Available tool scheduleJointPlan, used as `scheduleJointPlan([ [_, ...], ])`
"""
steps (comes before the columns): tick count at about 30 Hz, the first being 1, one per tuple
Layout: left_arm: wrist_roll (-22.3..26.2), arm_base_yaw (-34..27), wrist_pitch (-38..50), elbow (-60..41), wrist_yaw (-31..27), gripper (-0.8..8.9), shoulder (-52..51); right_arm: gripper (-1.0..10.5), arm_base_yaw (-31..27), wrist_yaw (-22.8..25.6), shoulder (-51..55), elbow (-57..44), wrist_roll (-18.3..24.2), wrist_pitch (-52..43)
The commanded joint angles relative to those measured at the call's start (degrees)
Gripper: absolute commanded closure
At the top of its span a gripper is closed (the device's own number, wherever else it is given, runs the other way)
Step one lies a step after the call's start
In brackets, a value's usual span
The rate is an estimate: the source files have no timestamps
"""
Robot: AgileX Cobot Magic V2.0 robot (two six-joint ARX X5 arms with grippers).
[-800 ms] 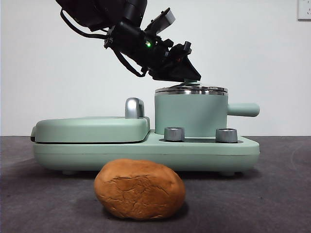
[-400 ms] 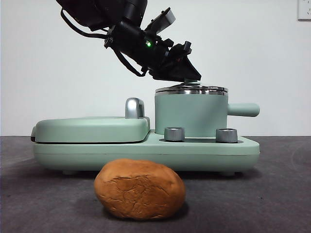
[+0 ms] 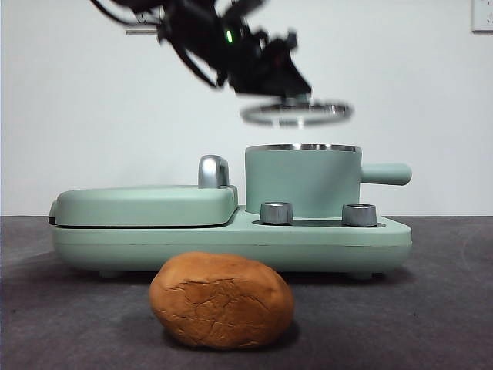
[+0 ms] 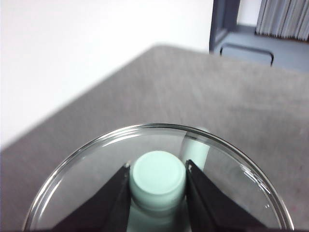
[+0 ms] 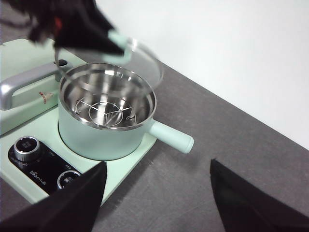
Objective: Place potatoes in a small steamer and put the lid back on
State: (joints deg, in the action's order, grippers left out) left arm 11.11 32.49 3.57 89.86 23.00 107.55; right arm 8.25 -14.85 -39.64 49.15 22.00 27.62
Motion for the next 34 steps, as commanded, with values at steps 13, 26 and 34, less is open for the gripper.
scheduleJointPlan([
  [13,0.09,-3.74,-15.32,2.73,0.33,7.98,-17.70,6.1,6.03,-0.24,-0.44,1.20,-3.30,1.92],
  [26,3.63,-6.93,-30.29,2.27,-2.10,7.96,-28.59,5.9,28.59,-0.07,-12.04,1.22,0.44,10.12],
  [34,4.22,-7.96,-31.15,-4.09,-4.48,7.95,-35.87,5.8,41.11,1.86,-23.34,1.22,1.40,7.72],
])
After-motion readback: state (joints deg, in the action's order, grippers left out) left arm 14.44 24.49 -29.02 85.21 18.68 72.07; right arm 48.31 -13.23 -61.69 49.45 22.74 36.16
